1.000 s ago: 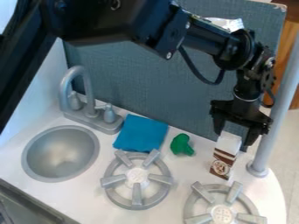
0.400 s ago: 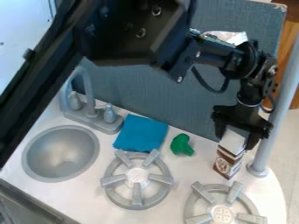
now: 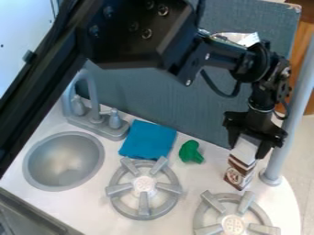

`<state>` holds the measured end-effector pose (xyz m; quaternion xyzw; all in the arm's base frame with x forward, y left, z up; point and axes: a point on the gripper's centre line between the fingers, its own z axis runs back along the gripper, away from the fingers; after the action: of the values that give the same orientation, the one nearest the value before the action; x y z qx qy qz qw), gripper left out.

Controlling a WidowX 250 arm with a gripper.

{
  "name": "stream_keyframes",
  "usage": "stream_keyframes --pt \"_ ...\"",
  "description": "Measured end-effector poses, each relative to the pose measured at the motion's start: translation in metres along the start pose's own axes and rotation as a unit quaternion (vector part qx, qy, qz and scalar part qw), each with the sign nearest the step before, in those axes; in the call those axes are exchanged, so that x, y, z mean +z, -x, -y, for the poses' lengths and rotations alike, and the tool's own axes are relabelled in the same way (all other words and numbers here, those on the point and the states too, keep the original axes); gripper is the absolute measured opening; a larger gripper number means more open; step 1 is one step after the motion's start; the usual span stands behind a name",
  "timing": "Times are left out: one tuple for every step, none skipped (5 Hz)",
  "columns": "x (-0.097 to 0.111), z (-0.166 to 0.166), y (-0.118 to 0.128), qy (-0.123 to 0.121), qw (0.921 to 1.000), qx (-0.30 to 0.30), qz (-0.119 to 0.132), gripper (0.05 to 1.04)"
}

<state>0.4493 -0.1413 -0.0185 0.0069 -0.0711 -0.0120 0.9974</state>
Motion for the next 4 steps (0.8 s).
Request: stream_keyframes --pt "0.02 -0.012 0.004 0.017 0.9998 -0.005 -0.001 0.831" --pt "0.074 -0.035 0.001 0.039 0.9982 0.012 0.044 0.831" --pt "0.108 -0.062 0.016 0.051 0.9959 0.033 0.068 0.831" --pt "0.116 -0.099 0.048 0.055 0.9932 0.076 0.069 0.831"
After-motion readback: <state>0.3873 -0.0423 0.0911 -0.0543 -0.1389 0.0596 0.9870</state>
